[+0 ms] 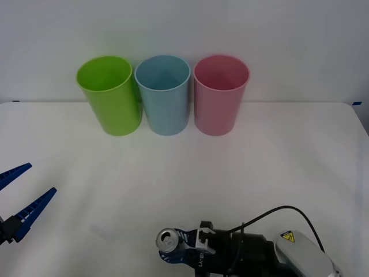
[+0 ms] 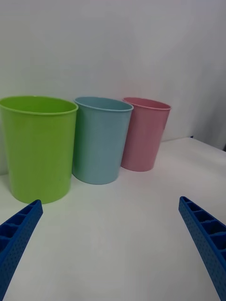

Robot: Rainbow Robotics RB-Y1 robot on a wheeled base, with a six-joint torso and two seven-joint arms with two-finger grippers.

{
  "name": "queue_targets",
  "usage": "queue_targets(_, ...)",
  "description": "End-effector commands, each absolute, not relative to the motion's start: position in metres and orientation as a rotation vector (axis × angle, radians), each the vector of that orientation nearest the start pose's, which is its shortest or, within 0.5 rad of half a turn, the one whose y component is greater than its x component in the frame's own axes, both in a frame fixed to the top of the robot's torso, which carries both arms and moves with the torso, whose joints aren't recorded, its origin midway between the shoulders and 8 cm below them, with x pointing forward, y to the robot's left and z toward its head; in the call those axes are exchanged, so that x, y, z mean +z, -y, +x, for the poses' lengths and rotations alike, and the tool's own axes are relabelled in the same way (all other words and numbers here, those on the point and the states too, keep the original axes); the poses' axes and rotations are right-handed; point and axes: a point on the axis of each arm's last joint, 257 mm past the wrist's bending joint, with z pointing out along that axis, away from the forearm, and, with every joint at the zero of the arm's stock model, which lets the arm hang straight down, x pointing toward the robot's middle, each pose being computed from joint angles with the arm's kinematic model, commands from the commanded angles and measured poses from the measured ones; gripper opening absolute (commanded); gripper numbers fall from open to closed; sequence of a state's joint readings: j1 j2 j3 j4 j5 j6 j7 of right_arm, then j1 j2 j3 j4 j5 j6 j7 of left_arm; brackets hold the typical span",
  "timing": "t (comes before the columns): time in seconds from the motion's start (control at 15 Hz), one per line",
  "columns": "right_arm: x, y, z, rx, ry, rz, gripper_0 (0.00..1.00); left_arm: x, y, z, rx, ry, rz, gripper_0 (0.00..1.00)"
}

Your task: Grasp the object on the table and drop it into the matching bin: aluminum can to the light blue bin, PET bottle to the pink bin.

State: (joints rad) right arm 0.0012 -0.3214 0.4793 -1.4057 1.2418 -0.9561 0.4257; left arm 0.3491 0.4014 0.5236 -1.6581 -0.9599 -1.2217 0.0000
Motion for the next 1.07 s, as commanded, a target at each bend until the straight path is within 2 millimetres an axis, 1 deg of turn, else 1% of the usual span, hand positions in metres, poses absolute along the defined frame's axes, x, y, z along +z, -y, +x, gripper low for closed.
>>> queue_targets(0.07,-0.312,-0.030,0.299,0.893,-1.292,-1.205,0.00,-0.169,-0.330,0.342,-0.567,-1.441,0.465,1.00)
queue_targets(0.4,-0.279,-0.008,0.308,0.907,-1.306,-1.098,0.00,-0.169,-0.330,0.342,-0.567,-1.441,0.465,1.00)
queue_targets(0.53,-0.252,0.001,0.310,0.932,-1.314,-1.030,0.00,-0.169,-0.330,0.342,-0.567,-1.441,0.465,1.00)
queue_targets(0.67,-0.232,0.007,0.317,0.938,-1.316,-0.974,0.00,-0.169,-0.330,0.342,-0.567,-1.441,0.465,1.00)
queue_targets(0.8,-0.202,0.013,0.330,0.934,-1.309,-0.897,0.00,-0.169,-0.330,0.342,-0.567,-1.441,0.465,1.00)
queue_targets(1.07,-0.155,0.023,0.358,0.890,-1.299,-0.762,0.00,-0.169,-0.330,0.342,-0.567,-1.441,0.465,1.00)
